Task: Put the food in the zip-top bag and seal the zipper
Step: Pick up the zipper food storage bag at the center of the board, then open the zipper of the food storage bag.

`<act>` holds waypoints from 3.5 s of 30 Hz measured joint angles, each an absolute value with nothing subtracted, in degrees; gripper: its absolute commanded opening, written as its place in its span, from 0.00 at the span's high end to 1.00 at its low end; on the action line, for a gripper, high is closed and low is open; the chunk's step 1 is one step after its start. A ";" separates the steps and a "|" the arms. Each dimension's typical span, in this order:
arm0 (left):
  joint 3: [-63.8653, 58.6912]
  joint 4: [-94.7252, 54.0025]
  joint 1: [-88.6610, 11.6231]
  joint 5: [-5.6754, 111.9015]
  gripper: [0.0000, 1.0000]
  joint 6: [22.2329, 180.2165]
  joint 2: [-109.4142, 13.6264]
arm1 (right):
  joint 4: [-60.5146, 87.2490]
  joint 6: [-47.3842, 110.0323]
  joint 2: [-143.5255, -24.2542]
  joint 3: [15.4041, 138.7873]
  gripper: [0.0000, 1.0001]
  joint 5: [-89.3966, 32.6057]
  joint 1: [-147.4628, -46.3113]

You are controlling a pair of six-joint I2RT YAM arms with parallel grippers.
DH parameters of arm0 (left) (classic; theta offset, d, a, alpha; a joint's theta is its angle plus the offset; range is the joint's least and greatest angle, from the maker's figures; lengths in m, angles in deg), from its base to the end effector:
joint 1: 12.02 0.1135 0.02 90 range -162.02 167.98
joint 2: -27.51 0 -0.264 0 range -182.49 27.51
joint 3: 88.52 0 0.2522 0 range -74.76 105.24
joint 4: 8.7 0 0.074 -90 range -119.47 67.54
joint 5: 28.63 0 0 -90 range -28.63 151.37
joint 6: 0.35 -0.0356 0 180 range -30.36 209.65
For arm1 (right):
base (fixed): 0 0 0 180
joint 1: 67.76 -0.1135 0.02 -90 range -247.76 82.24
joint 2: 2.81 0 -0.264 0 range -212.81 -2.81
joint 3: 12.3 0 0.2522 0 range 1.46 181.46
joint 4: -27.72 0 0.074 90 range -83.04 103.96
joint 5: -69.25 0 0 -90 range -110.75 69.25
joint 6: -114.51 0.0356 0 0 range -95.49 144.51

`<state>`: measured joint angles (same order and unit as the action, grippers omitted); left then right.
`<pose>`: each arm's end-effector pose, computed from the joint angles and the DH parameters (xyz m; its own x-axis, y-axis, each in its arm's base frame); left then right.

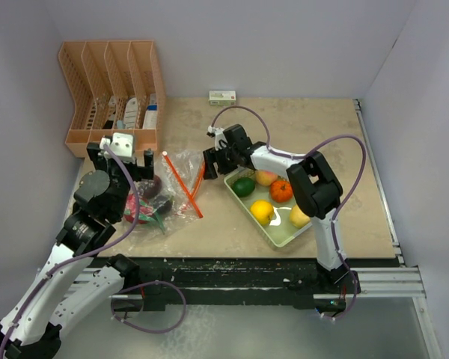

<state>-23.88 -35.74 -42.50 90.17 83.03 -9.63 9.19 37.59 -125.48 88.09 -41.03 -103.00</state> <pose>0.1280 -0.0554 0.3902 0.0103 0.1112 -0.9937 0.0283 0.9934 0.1114 0.3826 0.2854 0.1699 -0.6909 -0.2282 -0.6860 -0.6151 0.6841 0.3919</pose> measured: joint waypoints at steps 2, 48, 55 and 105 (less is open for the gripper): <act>-23.88 -35.76 -42.50 90.19 0.01 83.03 -9.42 | 10.48 37.72 -125.48 87.50 0.27 -43.06 -103.00; -23.88 -35.79 -42.50 90.08 0.01 83.06 -9.52 | 24.77 45.02 -123.56 81.69 0.32 -47.52 -103.00; -23.88 -35.81 -42.50 90.02 0.01 83.12 -9.00 | 29.54 47.38 -125.85 81.77 0.33 -47.30 -103.00; -34.70 -18.35 -42.52 67.61 0.17 93.63 -23.91 | 9.19 46.05 -103.76 87.22 1.00 -21.49 -111.92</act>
<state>-34.70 -18.35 -42.52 67.61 93.63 -23.91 9.19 46.05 -103.76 87.22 -21.49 -111.92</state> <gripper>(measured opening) 0.835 0.008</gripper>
